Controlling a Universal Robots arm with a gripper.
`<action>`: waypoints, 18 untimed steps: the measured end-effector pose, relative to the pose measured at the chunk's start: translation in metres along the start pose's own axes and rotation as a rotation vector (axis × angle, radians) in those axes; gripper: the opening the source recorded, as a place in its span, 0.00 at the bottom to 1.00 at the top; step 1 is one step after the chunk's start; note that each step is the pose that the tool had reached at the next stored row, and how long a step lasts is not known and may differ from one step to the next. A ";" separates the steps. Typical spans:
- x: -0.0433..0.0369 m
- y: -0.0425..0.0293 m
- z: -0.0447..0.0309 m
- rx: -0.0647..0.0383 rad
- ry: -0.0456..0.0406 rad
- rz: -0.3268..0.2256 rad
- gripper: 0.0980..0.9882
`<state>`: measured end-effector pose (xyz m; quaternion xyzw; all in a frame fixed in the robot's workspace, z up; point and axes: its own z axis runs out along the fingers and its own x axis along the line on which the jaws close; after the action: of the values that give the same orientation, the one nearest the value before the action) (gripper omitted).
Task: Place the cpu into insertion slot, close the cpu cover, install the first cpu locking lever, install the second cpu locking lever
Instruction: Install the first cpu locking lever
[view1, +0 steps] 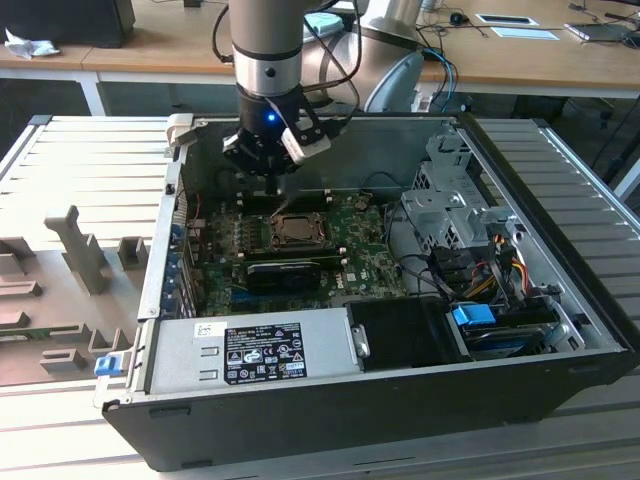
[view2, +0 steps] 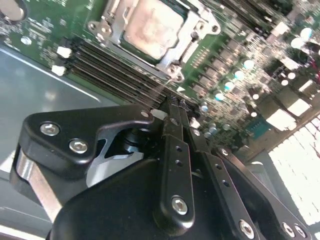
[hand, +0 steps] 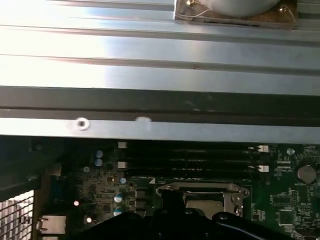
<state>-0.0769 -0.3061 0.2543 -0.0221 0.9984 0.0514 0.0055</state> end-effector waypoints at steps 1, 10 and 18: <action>-0.0028 -0.0002 0.0005 0.000 0.0000 0.000 0.00; -0.0359 0.0098 0.0290 -0.008 0.0000 -0.002 0.00; -0.0392 0.0094 0.0349 -0.006 0.0002 -0.003 0.00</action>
<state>-0.0379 -0.2915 0.2210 -0.0238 0.9982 0.0543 0.0054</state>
